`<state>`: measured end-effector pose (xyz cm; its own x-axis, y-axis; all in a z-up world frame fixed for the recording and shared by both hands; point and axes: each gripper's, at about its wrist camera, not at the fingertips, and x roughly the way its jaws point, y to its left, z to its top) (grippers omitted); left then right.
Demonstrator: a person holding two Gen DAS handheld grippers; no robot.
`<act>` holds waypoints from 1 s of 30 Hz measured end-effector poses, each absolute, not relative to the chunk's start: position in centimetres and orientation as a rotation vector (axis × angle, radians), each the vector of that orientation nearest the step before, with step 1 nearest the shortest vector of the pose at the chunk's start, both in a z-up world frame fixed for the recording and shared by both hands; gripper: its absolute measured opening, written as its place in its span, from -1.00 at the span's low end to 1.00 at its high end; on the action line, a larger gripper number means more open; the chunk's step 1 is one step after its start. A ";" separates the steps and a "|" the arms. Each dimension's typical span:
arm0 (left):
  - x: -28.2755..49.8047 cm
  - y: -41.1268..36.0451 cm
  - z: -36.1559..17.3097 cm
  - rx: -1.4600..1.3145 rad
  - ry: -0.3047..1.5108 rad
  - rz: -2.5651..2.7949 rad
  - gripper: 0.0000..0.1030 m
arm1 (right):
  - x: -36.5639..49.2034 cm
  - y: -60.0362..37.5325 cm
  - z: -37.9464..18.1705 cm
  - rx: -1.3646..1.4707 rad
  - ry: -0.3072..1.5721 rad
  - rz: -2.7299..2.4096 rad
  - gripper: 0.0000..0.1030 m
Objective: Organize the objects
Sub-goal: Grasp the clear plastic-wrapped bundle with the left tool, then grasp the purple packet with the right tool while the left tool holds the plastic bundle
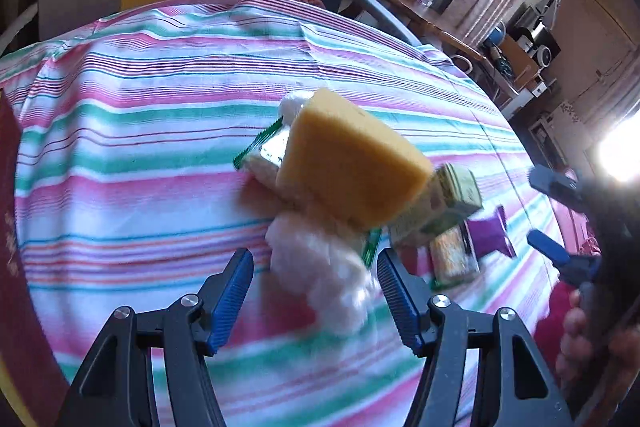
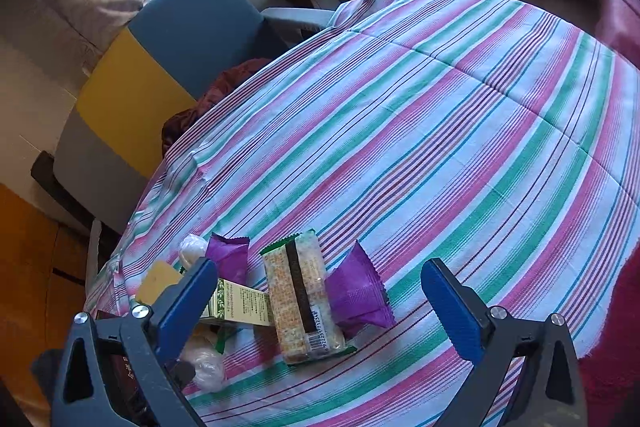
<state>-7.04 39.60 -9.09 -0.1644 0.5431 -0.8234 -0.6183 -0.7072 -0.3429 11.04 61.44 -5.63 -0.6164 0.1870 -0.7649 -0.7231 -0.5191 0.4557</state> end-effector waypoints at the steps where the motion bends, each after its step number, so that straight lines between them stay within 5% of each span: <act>1: -7.4 40.0 -9.4 -1.354 0.072 1.935 0.27 | 11.0 61.4 -5.7 -0.898 1.071 2.157 0.99; 10: -7.0 39.8 -10.7 -1.310 0.127 1.976 -0.16 | 11.0 61.6 -5.4 -0.872 1.058 2.176 0.98; 30: -2.1 35.6 -11.1 -1.112 0.283 2.001 -0.29 | 10.4 62.4 -8.1 -1.009 1.102 2.055 0.73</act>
